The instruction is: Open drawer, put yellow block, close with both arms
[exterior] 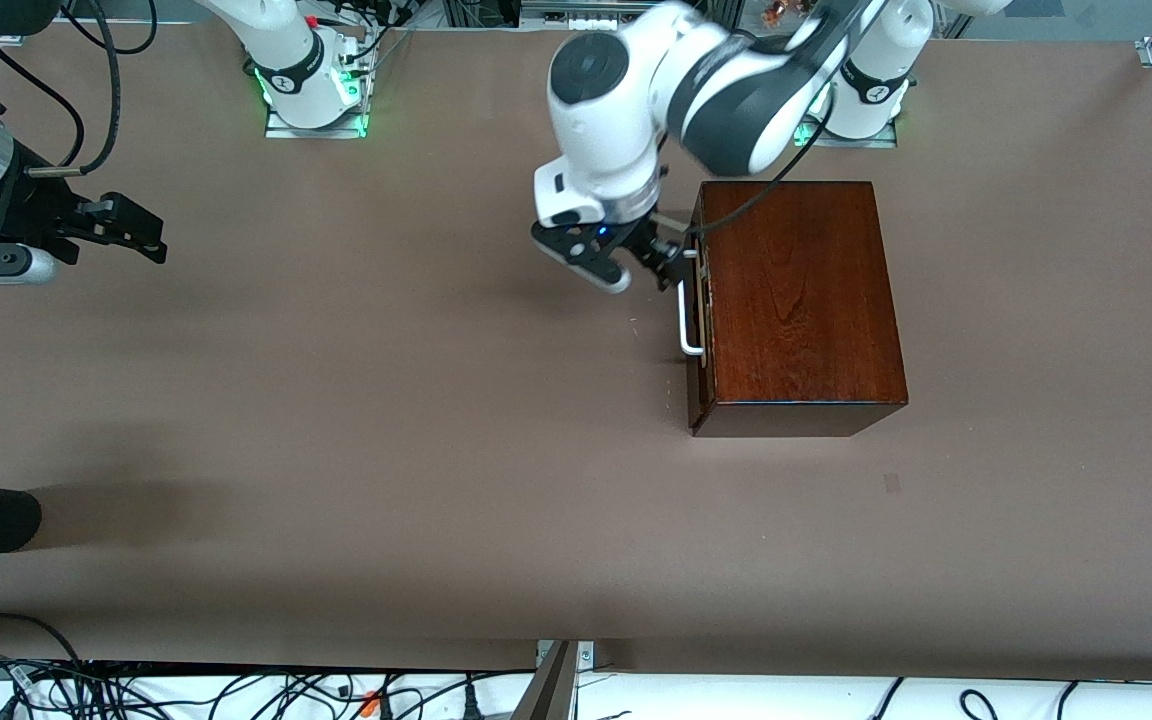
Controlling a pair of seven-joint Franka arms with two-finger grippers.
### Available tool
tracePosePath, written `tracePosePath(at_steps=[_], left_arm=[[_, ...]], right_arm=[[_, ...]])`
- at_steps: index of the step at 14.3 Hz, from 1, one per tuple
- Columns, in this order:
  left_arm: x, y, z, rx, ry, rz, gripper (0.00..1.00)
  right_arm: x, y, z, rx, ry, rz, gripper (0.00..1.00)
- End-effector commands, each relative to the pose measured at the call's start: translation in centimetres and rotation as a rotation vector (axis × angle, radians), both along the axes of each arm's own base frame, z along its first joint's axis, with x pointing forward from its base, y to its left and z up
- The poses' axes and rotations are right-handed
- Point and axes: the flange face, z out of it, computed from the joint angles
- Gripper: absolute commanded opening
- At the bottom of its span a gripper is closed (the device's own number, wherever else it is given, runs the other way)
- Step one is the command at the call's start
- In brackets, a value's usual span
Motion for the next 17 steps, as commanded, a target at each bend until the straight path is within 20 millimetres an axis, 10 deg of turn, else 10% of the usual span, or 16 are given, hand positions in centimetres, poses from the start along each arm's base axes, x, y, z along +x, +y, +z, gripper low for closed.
tracePosePath(at_steps=[1,8,13,17], left_arm=[[0.5,4.6,5.8,-0.031,-0.046,0.291,1.00],[4.5,19.0,13.4,-0.114,-0.031,0.717,1.00],[6.7,33.2,15.4,-0.169,0.088,0.467,1.00],[5.8,37.7,16.0,-0.176,0.087,0.413,1.00]], right_arm=[[0.1,0.1,0.3,0.021,-0.001,-0.010,1.00],[0.1,0.1,0.4,0.021,-0.006,-0.010,1.00],[0.1,0.2,0.4,0.021,-0.009,-0.009,1.00],[0.1,0.2,0.4,0.020,-0.009,-0.009,1.00]])
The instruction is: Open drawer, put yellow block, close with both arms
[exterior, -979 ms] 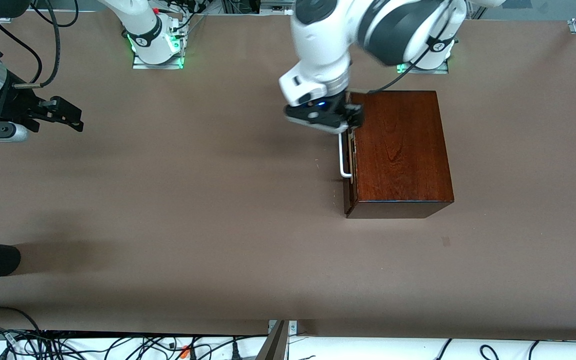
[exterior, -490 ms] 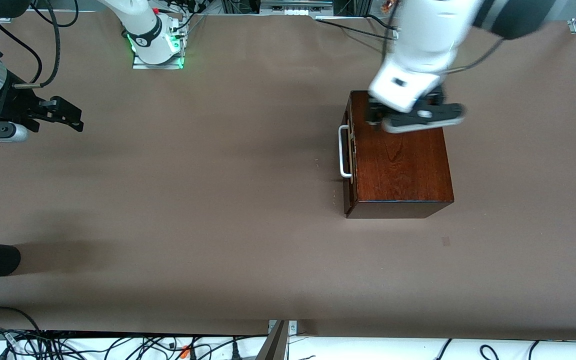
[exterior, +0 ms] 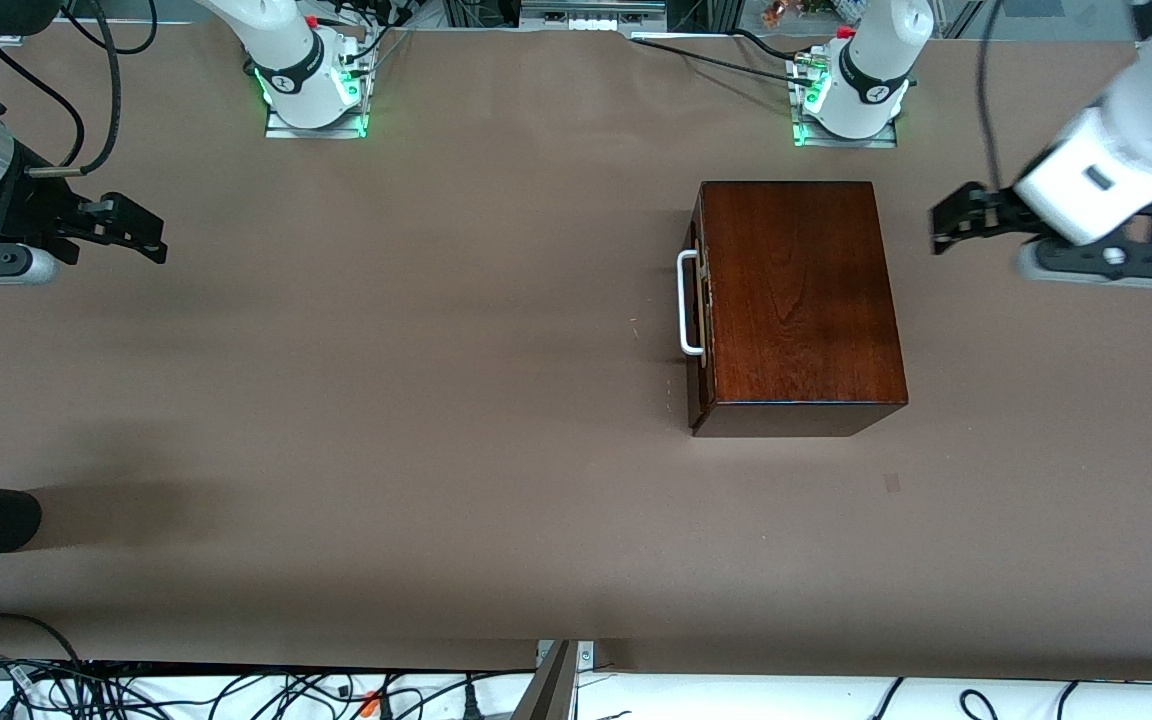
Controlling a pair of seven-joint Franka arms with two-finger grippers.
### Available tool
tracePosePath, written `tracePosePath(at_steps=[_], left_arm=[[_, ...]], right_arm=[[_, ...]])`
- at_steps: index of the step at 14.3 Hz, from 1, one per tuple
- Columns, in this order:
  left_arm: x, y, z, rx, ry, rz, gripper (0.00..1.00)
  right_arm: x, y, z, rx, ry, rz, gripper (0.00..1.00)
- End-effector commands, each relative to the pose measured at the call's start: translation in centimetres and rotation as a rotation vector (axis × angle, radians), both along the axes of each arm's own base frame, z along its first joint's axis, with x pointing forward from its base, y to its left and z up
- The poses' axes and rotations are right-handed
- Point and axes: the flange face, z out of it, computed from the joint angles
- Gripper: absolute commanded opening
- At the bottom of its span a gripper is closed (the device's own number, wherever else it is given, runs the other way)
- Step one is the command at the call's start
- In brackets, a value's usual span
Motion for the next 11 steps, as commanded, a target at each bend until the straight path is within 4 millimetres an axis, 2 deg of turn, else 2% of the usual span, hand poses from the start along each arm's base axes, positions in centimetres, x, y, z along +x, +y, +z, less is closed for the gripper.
tracePosePath(at_steps=[1,4,6,11], left_arm=[[-2.0,1.4,0.0,-0.017,0.008,-0.016,1.00],[-3.4,2.2,-0.5,-0.020,-0.026,-0.035,1.00],[-3.3,3.3,-0.6,-0.021,-0.022,-0.029,1.00],[-2.9,3.3,-0.6,-0.020,-0.020,-0.036,1.00]], right_arm=[[0.1,0.2,0.4,0.021,-0.008,-0.009,1.00],[0.1,0.1,0.4,0.020,-0.009,-0.008,1.00],[0.1,0.2,0.4,0.021,-0.008,-0.008,1.00],[0.1,0.0,0.4,0.020,-0.007,-0.011,1.00]])
